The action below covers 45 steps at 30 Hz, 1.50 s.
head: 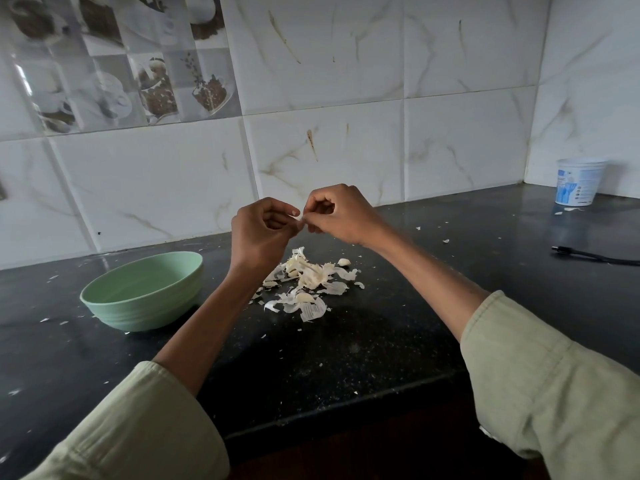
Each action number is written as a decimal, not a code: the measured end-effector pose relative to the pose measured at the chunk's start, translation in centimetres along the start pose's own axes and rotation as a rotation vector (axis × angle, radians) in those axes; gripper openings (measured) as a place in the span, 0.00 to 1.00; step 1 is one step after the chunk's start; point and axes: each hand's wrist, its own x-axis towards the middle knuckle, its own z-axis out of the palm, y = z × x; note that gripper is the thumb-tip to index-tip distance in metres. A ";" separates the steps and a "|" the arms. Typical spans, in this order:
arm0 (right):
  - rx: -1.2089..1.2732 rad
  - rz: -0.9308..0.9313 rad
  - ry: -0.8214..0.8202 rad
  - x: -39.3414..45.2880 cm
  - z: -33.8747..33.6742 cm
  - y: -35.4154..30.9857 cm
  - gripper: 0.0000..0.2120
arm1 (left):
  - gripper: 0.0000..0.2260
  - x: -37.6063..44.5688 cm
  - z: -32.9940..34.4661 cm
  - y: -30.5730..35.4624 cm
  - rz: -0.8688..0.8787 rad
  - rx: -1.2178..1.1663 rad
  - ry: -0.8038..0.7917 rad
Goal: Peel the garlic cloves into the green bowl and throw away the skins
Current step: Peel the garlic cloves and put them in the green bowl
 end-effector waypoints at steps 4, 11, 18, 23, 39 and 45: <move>0.276 0.183 0.001 0.0 0.5 -0.1 0.04 | 0.10 0.1 0.0 0.3 0.020 -0.017 0.025; 0.718 0.424 -0.026 0.3 1.1 -0.8 0.04 | 0.10 0.0 0.2 0.3 0.066 -0.038 0.101; 0.848 0.477 -0.110 0.3 1.3 -1.1 0.04 | 0.10 0.0 0.0 0.1 0.027 -0.125 0.139; 0.163 0.165 -0.103 0.0 1.1 -1.1 0.06 | 0.11 0.1 0.3 -0.2 -0.002 -0.111 0.082; -0.169 0.027 -0.127 0.4 -0.2 0.2 0.11 | 0.08 0.4 0.4 -1.0 -0.043 -0.082 -0.025; -0.067 0.020 -0.129 0.0 0.1 0.2 0.15 | 0.07 0.3 -0.5 -1.7 -0.081 -0.034 -0.073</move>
